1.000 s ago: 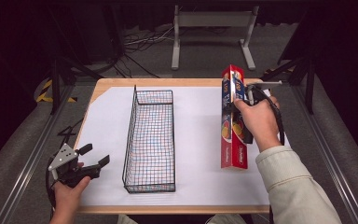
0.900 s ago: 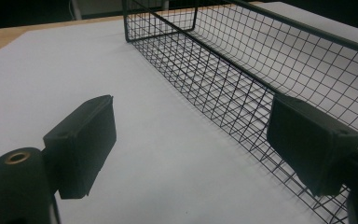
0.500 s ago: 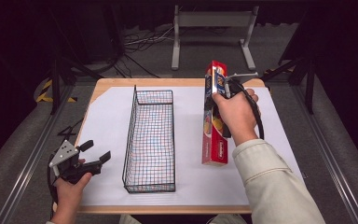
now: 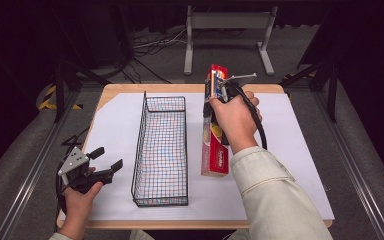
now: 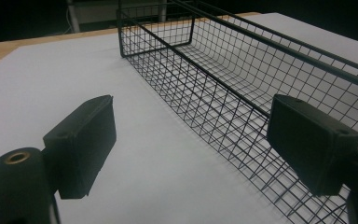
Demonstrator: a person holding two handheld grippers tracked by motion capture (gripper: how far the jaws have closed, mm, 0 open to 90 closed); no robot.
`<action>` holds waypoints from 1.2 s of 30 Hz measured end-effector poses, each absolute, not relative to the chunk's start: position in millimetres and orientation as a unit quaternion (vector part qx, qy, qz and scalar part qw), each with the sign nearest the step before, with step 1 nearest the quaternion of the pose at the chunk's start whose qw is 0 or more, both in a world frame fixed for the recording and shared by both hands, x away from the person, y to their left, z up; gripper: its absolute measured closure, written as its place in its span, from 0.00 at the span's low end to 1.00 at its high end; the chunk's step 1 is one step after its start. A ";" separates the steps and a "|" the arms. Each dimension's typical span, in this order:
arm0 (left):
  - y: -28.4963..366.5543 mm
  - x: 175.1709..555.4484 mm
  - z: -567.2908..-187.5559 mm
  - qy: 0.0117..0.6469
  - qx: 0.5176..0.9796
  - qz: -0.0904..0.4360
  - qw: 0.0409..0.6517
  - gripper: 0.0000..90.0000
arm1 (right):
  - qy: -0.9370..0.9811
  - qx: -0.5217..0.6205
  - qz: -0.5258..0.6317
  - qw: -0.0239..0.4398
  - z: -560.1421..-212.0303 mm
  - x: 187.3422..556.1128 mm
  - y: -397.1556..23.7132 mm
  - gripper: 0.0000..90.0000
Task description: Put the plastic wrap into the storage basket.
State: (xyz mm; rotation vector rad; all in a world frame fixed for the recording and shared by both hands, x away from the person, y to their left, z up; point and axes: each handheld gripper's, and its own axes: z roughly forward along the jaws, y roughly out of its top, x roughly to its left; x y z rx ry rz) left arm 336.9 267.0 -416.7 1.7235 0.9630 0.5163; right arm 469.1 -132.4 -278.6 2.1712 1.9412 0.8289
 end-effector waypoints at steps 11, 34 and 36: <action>266.9 340.0 -419.3 0.415 0.719 0.220 0.513 0.18 | 0.650 0.706 0.277 0.043 -276.8 470.0 -105.5 0.46; 268.0 337.5 -421.7 0.418 0.719 0.220 0.510 0.18 | 0.668 0.688 0.282 0.016 -283.6 471.3 -60.1 0.45; 268.5 337.1 -422.0 0.419 0.719 0.222 0.509 0.18 | 0.667 0.690 0.282 0.012 -284.7 471.2 -55.1 0.45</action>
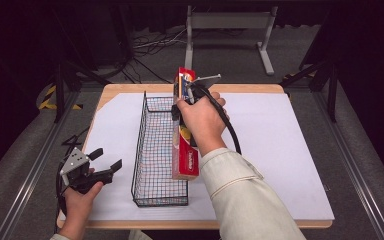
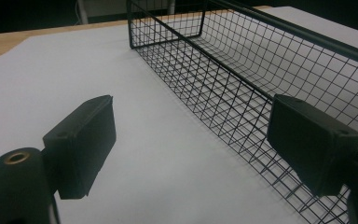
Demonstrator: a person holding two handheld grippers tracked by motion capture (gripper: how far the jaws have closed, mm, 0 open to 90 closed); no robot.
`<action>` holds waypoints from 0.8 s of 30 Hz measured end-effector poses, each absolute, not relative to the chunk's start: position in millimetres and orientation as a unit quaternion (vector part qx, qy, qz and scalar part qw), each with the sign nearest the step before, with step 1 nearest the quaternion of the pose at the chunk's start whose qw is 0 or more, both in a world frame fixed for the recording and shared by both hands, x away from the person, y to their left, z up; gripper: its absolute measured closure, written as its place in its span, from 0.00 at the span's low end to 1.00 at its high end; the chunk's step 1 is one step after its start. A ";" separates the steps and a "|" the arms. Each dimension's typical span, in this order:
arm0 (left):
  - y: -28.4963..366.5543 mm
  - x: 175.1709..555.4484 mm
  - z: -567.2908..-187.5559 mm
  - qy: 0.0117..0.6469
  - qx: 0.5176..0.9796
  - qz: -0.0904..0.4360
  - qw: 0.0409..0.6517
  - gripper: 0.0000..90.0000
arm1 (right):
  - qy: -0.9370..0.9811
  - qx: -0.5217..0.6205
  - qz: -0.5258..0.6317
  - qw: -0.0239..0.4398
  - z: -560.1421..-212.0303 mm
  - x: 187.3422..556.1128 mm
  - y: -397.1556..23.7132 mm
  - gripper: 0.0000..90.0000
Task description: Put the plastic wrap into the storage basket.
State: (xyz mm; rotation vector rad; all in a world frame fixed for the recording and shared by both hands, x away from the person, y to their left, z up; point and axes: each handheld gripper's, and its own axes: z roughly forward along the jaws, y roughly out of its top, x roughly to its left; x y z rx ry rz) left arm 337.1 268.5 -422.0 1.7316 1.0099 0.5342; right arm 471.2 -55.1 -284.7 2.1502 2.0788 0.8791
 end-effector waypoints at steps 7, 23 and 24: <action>268.6 337.1 -423.0 0.419 0.721 0.226 0.504 0.17 | 0.677 0.681 0.279 0.009 -289.1 470.0 -36.5 0.45; 267.8 338.8 -423.0 0.419 0.719 0.227 0.505 0.17 | 0.687 0.677 0.265 -0.004 -309.6 469.9 -10.7 0.45; 267.9 338.7 -422.9 0.419 0.719 0.227 0.505 0.17 | 0.687 0.677 0.264 -0.005 -311.0 470.0 -10.1 0.45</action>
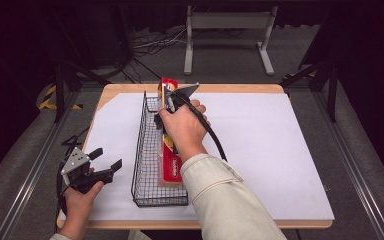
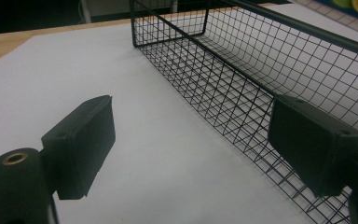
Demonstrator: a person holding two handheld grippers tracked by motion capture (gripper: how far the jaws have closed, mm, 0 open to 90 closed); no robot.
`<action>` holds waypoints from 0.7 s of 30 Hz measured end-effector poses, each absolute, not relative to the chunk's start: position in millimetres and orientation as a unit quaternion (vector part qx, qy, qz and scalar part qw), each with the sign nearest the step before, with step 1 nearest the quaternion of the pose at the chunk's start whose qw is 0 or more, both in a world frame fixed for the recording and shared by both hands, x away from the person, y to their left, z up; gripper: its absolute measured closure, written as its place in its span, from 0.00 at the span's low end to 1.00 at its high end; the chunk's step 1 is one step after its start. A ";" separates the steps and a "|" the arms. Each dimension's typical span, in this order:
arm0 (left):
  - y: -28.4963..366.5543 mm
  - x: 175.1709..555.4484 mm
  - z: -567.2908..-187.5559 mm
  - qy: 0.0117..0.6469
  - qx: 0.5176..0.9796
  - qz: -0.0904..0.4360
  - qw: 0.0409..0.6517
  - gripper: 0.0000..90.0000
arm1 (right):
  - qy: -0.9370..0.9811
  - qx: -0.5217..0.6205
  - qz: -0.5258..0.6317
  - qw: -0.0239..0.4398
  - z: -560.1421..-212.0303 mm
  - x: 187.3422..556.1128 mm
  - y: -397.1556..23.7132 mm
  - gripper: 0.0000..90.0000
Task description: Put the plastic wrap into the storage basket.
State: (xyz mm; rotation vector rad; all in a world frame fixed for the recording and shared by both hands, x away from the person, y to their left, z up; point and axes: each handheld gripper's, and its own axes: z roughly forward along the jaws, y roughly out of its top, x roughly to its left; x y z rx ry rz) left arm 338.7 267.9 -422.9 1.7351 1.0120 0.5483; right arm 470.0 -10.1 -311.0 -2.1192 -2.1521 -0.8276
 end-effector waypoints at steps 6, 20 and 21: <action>267.6 339.3 -423.3 0.421 0.720 0.225 0.504 0.17 | -0.690 -0.680 -0.249 0.004 -324.9 471.8 -5.4 0.45; 268.8 339.5 -422.9 0.425 0.719 0.224 0.503 0.18 | -0.689 -0.687 -0.229 0.005 -351.3 473.2 -0.1 0.45; 268.5 339.3 -422.8 0.425 0.718 0.224 0.503 0.18 | -0.686 -0.691 -0.229 0.006 -353.8 473.1 0.2 0.45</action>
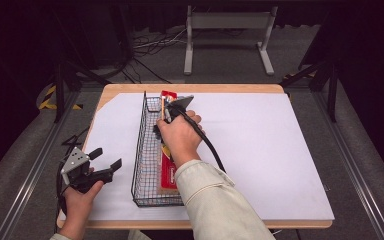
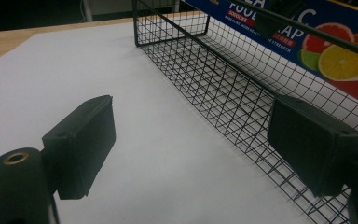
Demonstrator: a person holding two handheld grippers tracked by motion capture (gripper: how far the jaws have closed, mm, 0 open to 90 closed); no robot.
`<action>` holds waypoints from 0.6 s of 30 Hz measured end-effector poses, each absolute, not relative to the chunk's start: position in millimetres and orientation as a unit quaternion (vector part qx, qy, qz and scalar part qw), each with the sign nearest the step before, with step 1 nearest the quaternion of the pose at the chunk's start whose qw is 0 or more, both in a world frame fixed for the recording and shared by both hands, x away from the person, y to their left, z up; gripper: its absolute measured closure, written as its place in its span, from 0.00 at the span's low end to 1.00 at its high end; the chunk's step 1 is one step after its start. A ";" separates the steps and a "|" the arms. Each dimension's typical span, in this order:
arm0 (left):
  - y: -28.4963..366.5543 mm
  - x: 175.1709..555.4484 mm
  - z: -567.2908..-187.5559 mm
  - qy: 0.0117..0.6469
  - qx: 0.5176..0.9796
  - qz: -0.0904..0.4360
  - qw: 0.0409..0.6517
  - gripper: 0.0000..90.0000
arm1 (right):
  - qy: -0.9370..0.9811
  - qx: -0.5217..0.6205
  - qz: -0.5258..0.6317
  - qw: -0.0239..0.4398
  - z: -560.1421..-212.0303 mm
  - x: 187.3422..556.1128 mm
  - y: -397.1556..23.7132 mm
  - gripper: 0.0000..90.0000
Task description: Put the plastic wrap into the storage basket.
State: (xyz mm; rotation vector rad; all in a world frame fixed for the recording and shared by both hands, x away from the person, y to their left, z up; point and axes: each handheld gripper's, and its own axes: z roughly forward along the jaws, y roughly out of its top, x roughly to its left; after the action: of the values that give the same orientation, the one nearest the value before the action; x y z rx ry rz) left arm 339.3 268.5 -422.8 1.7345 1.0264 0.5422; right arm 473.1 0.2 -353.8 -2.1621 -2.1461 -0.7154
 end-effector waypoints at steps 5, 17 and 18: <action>268.2 339.3 -422.7 0.424 0.719 0.226 0.503 0.18 | -0.686 -0.693 -0.221 0.012 -360.1 472.8 0.9 0.45; 267.7 339.4 -423.1 0.424 0.719 0.226 0.502 0.18 | -0.686 -0.697 -0.206 0.013 -370.4 472.7 5.4 0.45; 267.9 339.5 -423.2 0.424 0.719 0.226 0.502 0.18 | -0.688 -0.695 -0.206 0.013 -371.3 472.6 5.2 0.45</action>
State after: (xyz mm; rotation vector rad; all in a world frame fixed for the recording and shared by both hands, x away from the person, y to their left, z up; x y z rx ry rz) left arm 339.5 267.9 -423.2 1.7378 1.0252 0.5463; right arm 472.6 5.2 -371.3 -2.1672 -2.1453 -0.6406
